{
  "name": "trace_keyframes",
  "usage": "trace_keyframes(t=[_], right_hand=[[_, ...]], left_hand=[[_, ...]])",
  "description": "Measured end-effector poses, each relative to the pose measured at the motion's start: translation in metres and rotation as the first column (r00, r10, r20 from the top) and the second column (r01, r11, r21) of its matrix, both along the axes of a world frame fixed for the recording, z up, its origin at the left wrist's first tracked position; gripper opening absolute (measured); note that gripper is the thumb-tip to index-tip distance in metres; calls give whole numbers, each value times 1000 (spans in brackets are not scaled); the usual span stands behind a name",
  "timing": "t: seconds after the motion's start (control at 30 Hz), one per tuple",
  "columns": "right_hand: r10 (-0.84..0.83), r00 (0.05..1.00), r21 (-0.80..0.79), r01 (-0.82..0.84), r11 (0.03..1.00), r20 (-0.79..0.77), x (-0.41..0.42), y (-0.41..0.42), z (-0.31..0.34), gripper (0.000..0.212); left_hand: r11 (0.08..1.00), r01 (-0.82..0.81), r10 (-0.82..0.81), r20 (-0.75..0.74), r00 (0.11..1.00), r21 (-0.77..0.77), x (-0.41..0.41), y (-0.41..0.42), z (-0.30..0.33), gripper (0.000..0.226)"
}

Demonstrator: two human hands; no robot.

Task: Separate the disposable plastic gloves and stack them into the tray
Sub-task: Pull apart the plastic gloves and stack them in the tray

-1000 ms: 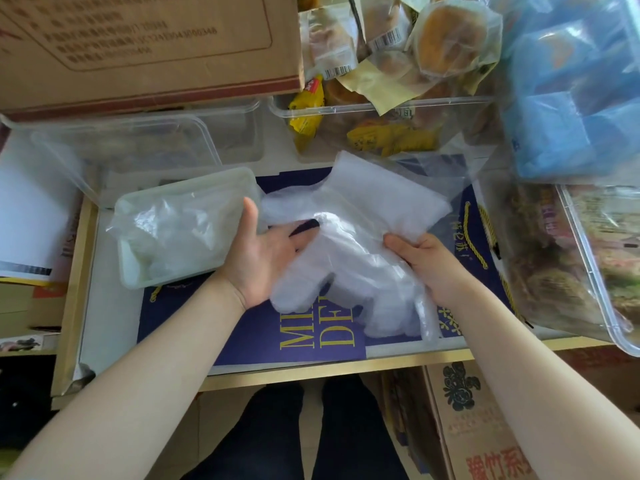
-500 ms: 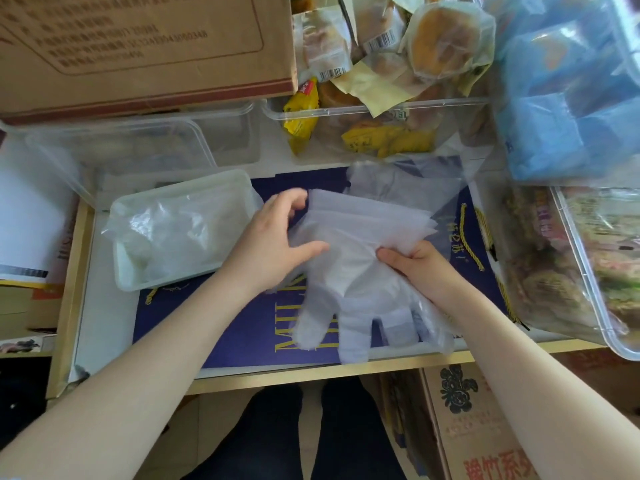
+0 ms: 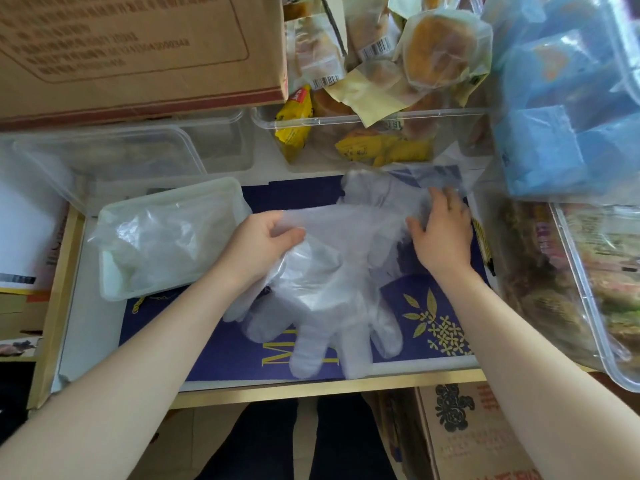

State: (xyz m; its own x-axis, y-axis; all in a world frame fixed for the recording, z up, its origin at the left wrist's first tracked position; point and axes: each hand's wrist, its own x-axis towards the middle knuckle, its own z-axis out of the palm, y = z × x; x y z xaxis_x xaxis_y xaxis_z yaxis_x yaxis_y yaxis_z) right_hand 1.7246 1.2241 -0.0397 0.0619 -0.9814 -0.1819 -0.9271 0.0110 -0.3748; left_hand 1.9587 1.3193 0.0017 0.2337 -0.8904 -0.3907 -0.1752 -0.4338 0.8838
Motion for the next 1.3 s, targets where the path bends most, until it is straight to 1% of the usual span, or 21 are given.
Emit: trace_keyframes(t=[0.07, 0.13, 0.27, 0.33, 0.37, 0.43, 0.47, 0.5, 0.57, 0.6, 0.67, 0.7, 0.77, 0.83, 0.9, 0.97, 1.03, 1.13, 1.23, 1.27, 1.3], right_hand=[[73, 990, 52, -67, 996, -122, 0, -14, -5, 65], [114, 974, 72, -102, 992, -195, 0, -22, -11, 64], [160, 947, 4, -166, 986, -280, 3, -24, -8, 32], [183, 940, -24, -198, 980, -289, 3, -21, -5, 25], [191, 944, -54, -213, 976, -270, 3, -18, -4, 24], [220, 961, -170, -249, 954, -170, 1, -9, 1, 18], [264, 959, -231, -281, 932, -99, 2, -3, 3, 18], [336, 941, -272, -331, 904, -27, 2, 4, 8, 24], [519, 847, -315, -465, 828, 113, 7, 19, 18, 34], [600, 786, -321, -536, 781, 148, 9, 25, 23, 35], [717, 690, -334, -656, 677, 98, 14, 33, 29, 25], [745, 665, -340, -688, 641, 58, 17, 35, 31, 24], [755, 655, -343, -700, 626, 41, 21, 40, 32, 25], [731, 677, -327, -675, 661, 79, 23, 45, 34, 16], [676, 730, -297, -627, 720, 98, 21, 48, 33, 6], [621, 779, -307, -573, 760, 85, 16, 49, 32, 11], [579, 814, -315, -539, 781, 44, 10, 48, 31, 9], [487, 872, -259, -461, 849, 45, 6, 47, 32, 20], [436, 898, -190, -419, 888, 56, 4, 49, 27, 5], [392, 917, -178, -375, 910, 72, 3, 51, 24, 3], [300, 949, -151, -284, 947, 101, 3, 53, 23, 4]], left_hand=[[999, 53, -53, 13, 999, 6, 2, 6, 0, 5], [995, 102, -102, 59, 993, -1, 4, 11, -1, 13], [975, 224, -221, 179, 959, 2, 5, 15, -2, 15], [943, 334, -326, 247, 913, 9, 3, 16, -4, 14], [922, 387, -370, 292, 882, -2, 3, 17, -6, 13], [861, 504, -429, 433, 793, -71, 3, 17, -7, 17], [821, 560, -438, 508, 742, -110, 2, 17, -7, 19], [777, 612, -430, 583, 689, -150, 1, 16, -7, 20], [702, 682, -371, 711, 597, -206, -2, 15, -5, 24], [671, 709, -338, 763, 551, -216, -3, 15, -4, 26], [593, 783, -287, 859, 425, -189, -5, 13, 0, 25], [551, 817, -264, 893, 365, -170, -5, 12, 1, 23], [492, 854, -224, 923, 314, -171, -6, 11, 0, 20], [478, 854, -187, 927, 326, -204, -3, 10, -1, 18], [510, 833, -187, 918, 351, -215, 3, 11, 0, 16], [532, 817, -188, 910, 369, -221, 10, 16, 3, 15], [556, 799, -200, 897, 395, -228, 17, 23, 7, 15], [655, 721, -234, 846, 480, -227, 30, 33, 11, 15], [713, 668, -259, 806, 532, -212, 45, 38, 13, 20], [720, 656, -273, 776, 569, -228, 49, 39, 13, 24], [727, 638, -289, 730, 619, -253, 53, 40, 13, 27]])
